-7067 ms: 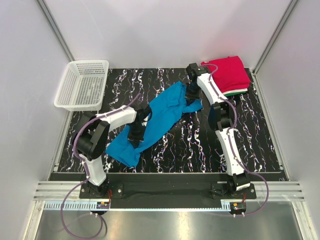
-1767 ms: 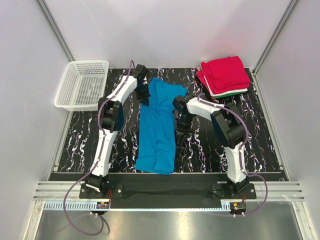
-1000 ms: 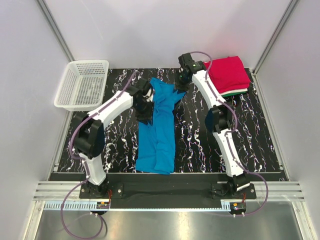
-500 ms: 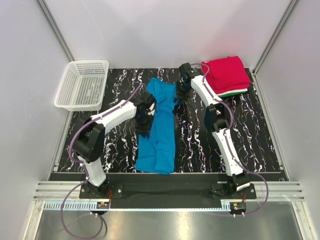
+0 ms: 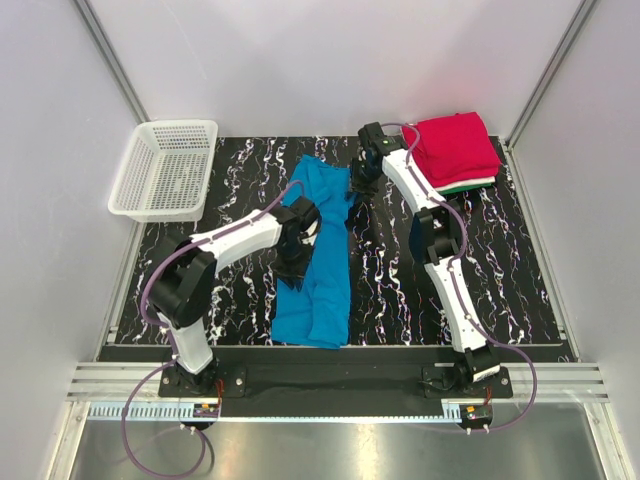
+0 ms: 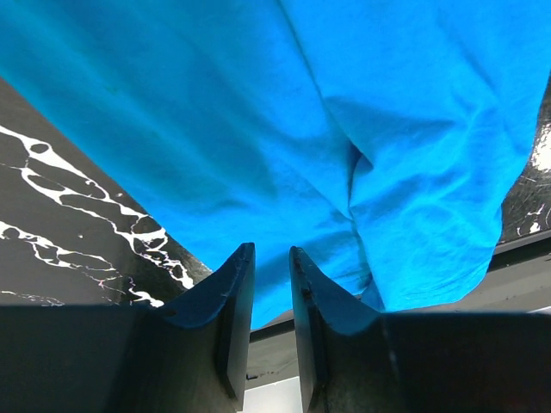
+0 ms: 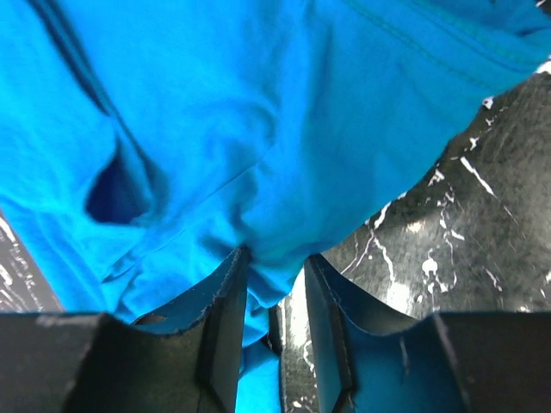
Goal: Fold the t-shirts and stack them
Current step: Fold the tshirt
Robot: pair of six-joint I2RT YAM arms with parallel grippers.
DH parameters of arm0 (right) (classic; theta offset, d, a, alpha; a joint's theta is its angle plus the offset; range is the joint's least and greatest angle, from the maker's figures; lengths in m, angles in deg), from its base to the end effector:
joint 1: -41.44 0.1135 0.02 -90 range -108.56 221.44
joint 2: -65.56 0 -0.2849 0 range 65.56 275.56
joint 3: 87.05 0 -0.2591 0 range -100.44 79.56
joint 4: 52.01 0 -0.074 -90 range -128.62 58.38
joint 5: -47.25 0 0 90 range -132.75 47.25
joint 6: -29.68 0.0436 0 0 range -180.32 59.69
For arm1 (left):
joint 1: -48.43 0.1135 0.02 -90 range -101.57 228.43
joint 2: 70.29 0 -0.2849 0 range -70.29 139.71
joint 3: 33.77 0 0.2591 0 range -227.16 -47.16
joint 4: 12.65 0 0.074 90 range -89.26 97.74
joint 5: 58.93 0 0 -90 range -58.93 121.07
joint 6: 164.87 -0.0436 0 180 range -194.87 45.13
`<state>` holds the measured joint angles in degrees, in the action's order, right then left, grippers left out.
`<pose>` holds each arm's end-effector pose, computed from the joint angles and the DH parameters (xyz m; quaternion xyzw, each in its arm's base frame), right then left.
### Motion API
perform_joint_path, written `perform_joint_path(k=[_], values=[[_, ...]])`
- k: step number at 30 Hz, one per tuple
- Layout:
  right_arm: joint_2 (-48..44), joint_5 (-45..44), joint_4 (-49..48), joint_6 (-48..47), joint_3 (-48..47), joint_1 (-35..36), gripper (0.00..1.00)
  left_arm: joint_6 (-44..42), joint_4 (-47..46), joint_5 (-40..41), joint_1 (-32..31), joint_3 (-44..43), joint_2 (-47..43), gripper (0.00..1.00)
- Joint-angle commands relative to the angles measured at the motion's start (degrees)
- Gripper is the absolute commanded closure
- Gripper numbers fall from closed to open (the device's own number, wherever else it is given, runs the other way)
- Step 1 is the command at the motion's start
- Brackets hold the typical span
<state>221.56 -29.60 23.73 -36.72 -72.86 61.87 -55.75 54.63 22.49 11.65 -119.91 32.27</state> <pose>0.5429 0.2128 0.1672 0.0030 0.9719 0.1815 0.1501 0.2711 -0.2108 0.2019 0.1569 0.9833 -0.0917 0.0134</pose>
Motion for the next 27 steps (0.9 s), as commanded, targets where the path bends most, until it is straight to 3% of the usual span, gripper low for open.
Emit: perform_joint_path(k=[1,9,15,24,27], values=[[-7.6,0.5,-0.4,-0.5,-2.0,0.3,0.6,0.6,-1.2,0.7,-0.8,-0.6,-1.7,0.72],[-12.9,-1.0,0.6,-1.8,1.6,0.4,0.6,1.6,-1.9,0.9,-3.3,0.2,-1.2,0.72],[-5.6,-2.1,1.1,-3.3,-1.6,0.3,0.6,3.6,-2.6,0.9,-4.5,0.2,-1.0,0.75],[-1.5,-2.6,-2.4,-3.6,-3.7,0.4,0.59,5.5,-3.6,0.8,-6.3,3.1,-2.7,0.76],[-0.4,-2.2,-2.2,-3.2,-3.0,0.3,0.59,5.6,-3.7,0.3,-6.7,3.8,-2.7,0.8]])
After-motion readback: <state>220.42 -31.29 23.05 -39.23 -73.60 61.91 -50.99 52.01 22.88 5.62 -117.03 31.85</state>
